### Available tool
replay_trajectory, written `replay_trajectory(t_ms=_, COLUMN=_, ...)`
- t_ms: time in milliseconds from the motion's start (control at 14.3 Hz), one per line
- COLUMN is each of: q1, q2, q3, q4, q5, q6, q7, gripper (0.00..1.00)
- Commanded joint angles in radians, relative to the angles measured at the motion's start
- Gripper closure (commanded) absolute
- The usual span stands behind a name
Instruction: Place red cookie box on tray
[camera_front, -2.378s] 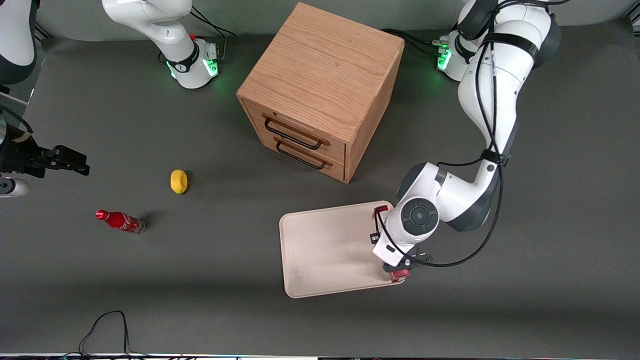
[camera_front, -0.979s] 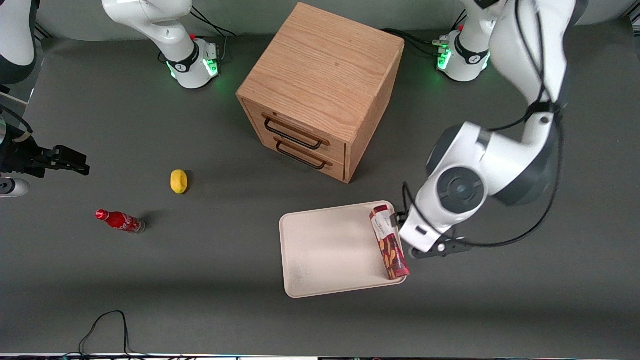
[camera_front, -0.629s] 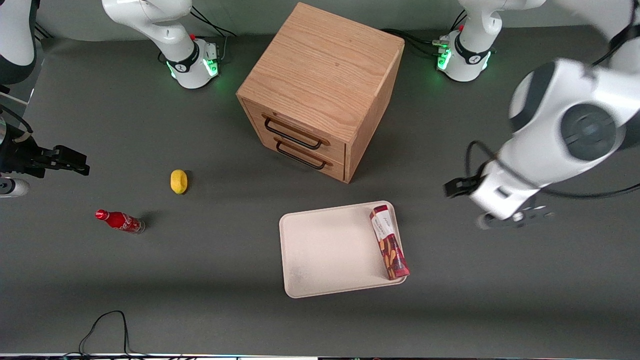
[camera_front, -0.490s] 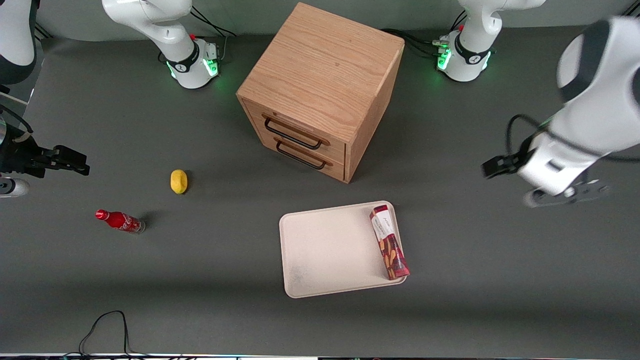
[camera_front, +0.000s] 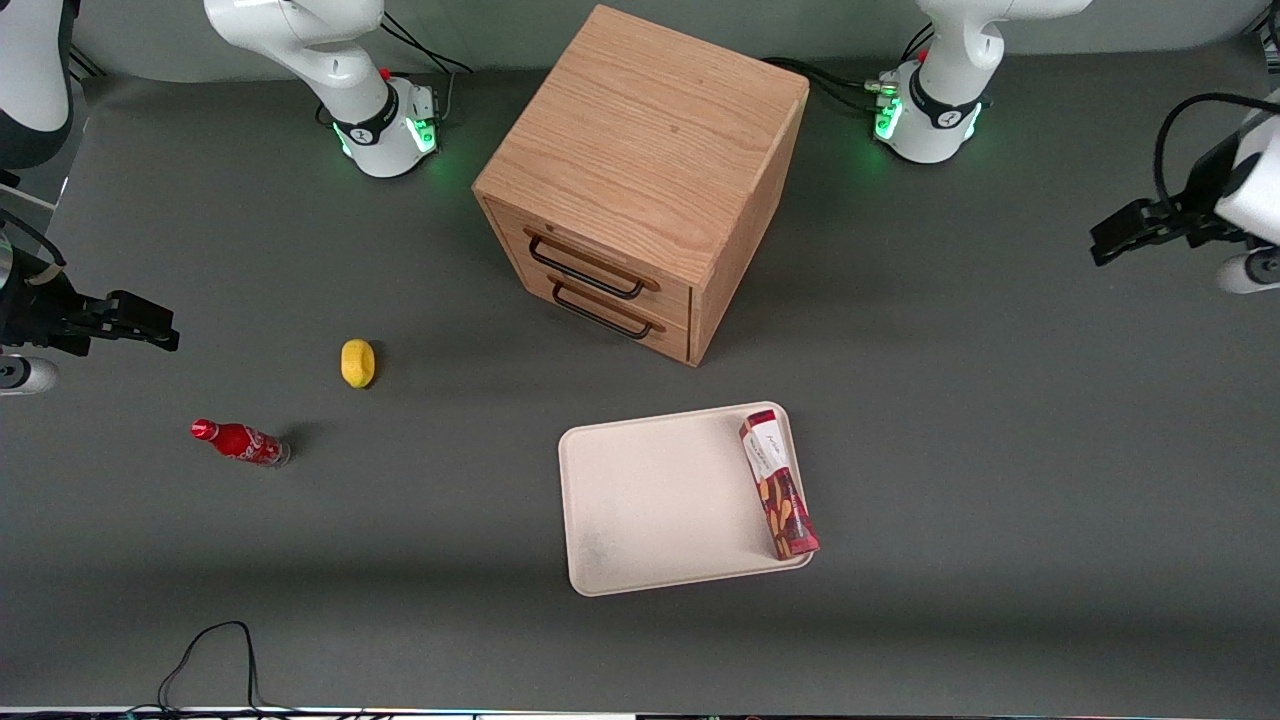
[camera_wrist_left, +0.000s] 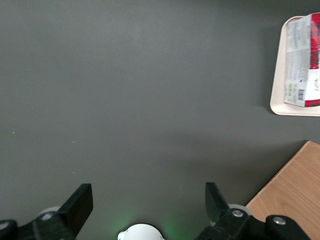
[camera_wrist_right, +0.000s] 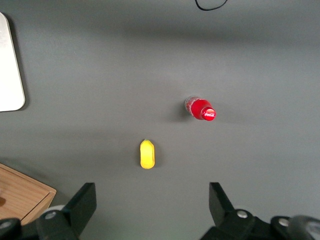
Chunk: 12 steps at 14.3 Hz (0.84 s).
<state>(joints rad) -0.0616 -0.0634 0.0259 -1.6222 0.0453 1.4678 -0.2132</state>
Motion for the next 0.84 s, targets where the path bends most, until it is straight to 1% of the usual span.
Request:
replay_trajectory(t_ms=0, q1=-0.007, q2=-0.018, q3=0.020, q4=-0.031, q5=-0.005, q6=0.008, q7=0.026, gripper=0.00)
replay_trajectory(t_ms=210, q1=-0.059, q2=-0.009, q3=0.092, q4=-0.008, q5=0.002, q6=0.003, q7=0.069, gripper=0.00)
replay_trajectory(t_ms=350, q1=-0.073, q2=0.003, q3=0.098, q4=0.010, q5=0.008, q6=0.009, q7=0.069, gripper=0.00)
replay_trajectory(t_ms=769, q1=-0.072, q2=0.014, q3=0.095, q4=0.042, q5=0.010, q6=0.003, q7=0.061, gripper=0.00)
